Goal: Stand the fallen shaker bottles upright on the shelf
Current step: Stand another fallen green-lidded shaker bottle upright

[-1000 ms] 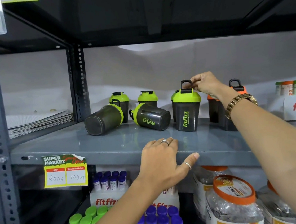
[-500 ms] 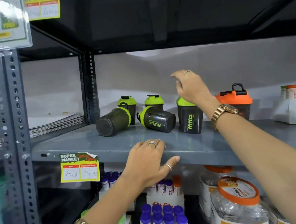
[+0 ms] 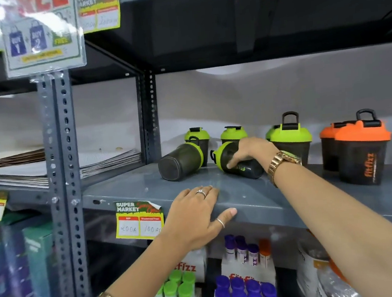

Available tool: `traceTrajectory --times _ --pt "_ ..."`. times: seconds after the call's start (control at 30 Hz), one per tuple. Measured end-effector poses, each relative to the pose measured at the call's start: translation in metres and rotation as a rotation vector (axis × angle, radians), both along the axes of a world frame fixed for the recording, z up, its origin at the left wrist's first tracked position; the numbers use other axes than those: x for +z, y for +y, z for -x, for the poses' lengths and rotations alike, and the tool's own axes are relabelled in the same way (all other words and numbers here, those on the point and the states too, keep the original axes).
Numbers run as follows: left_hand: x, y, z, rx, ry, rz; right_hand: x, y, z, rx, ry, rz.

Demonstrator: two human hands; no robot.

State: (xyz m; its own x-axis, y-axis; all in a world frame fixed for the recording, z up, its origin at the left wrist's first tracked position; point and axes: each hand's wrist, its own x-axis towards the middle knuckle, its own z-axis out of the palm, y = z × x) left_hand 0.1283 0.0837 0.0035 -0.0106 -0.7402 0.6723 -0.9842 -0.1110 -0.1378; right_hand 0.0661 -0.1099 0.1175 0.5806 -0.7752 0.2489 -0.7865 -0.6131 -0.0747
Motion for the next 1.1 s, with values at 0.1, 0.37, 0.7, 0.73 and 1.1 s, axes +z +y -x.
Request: traceTrajectory --times 0.1,0.37,0.7,0.73,1.1 --pt "-0.002 -0.001 -0.001 -0.022 0.017 0.012 -0.004 -0.004 -0.008 -0.028 0.027 -0.003" --pt "-0.002 -0.001 0.000 -0.021 0.026 0.028 -0.005 -0.002 -0.007 0.007 -0.302 0.028" --pt "-0.004 -0.001 0.001 -0.014 0.037 0.033 -0.018 0.012 -0.016 0.037 -0.784 -0.219" --pt "-0.004 -0.001 0.001 -0.014 0.043 0.027 -0.020 0.012 -0.016 0.022 -0.804 -0.278" --pt "-0.006 -0.002 0.002 -0.019 0.062 0.063 -0.026 0.010 -0.010 0.071 -1.061 -0.488"
